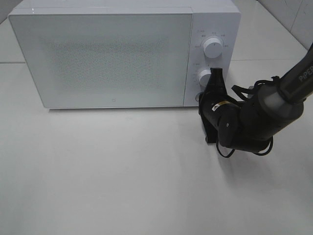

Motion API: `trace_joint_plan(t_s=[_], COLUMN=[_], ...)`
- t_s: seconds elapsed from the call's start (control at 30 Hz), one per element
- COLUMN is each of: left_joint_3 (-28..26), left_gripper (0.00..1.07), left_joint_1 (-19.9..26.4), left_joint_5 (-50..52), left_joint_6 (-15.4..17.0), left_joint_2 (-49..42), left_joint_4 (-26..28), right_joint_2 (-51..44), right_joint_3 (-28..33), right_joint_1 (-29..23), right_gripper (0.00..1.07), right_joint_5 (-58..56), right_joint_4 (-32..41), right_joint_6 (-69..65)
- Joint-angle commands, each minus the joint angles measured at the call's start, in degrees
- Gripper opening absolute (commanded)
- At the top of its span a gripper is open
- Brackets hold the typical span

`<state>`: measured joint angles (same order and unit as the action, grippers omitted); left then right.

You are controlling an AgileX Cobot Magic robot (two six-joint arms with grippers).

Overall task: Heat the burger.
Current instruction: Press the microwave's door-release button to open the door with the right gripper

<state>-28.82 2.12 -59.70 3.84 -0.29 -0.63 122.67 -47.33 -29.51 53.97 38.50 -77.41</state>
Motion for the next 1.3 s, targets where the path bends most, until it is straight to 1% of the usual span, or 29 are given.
trace_joint_plan(t_s=[0.03,0.47,0.67,0.73,0.77,0.8,0.83,0.87,0.9,1.0,1.3], left_joint_3=[0.2,0.2,0.2,0.2,0.2,0.2,0.2,0.2,0.2,0.2,0.2], left_gripper=[1.00,1.00,1.00,1.00,1.00,1.00,1.00,1.00,1.00,1.00,1.00], left_joint_1=[0.3,0.3,0.3,0.3,0.3,0.3,0.3,0.3,0.3,0.3,0.3], left_joint_5=[0.4,0.4,0.4,0.4,0.4,0.4,0.4,0.4,0.4,0.4,0.4], left_joint_6=[0.2,0.2,0.2,0.2,0.2,0.2,0.2,0.2,0.2,0.2,0.2], left_joint_2=[-1.1,-1.1,-1.1,-1.1,-1.1,-1.1,-1.1,-1.1,-1.1,-1.1,-1.1], left_joint_4=[0.6,0.6,0.6,0.6,0.6,0.6,0.6,0.6,0.6,0.6,0.6], right_joint_2=[-0.4,-0.4,-0.2,1.7,1.7,4.0,4.7,4.7,5.6,5.6,5.6], right_joint_3=[-0.7,-1.4,-2.9,-6.5,-6.5,-10.1,-12.0,-12.0,-14.5,-15.6,-15.7], right_joint_1=[0.2,0.2,0.8,2.1,2.1,3.5,4.2,4.2,4.9,5.4,5.4], right_gripper=[0.00,0.00,0.00,0.00,0.00,0.00,0.00,0.00,0.00,0.00,0.00], right_joint_5=[4.1,6.0,9.9,14.4,14.4,17.2,18.0,18.0,19.8,20.7,20.3], right_joint_4=[-0.1,0.0,0.2,-0.1,-0.1,-1.8,-3.2,-3.2,-5.4,-6.4,-6.3], right_joint_6=[0.1,-1.8,-1.8,-1.8,-1.8,-1.9,-2.1,-2.1,-1.8,-0.7,-0.7])
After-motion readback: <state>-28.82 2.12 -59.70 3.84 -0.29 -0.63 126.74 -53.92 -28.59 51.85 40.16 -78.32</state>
